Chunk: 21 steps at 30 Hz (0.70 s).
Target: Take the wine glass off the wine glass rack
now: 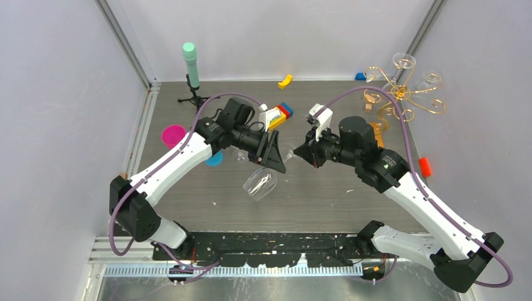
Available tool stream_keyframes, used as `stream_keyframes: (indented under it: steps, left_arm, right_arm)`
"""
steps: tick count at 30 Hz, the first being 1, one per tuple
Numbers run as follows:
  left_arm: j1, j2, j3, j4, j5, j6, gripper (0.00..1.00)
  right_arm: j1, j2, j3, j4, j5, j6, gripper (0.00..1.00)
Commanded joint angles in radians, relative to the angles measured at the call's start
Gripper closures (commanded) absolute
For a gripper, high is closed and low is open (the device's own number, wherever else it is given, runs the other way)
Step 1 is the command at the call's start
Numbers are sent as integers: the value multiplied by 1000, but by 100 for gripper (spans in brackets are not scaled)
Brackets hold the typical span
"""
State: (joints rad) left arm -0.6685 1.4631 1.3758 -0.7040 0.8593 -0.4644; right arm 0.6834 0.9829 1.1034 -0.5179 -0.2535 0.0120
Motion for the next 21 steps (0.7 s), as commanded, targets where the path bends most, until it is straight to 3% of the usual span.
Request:
stream_keyframes:
  steps: [1,7,11,15,16,17,18,19,21]
  left_arm:
    - [-5,27,20,15,-6,-25,52]
    - [-5,45,20,47,15,-62,73]
    - [-5,51,16,57,29,-81,97]
    - [-5,40,12,80,27,-105,100]
    - [-5,35,16,83,18,-111,100]
    - [-6,31,19,85,3,-120,100]
    - [-5,29,26,86,-23,-131,100]
    - [-1,27,37,83,-47,-142,100]
    - [16,28,63,85,-90,-178,100]
  right_arm:
    - [9,6,34,115,-28,18,100]
    - [15,15,23,133,-28,27,100]
    - [17,21,16,153,-23,33,100]
    - [18,27,14,162,-2,41,100]
    - [18,27,15,166,22,47,94]
    - [18,27,15,167,38,57,80]
    - [19,26,15,171,80,65,72]
    - [19,25,15,172,134,70,55]
    - [19,20,17,171,202,79,38]
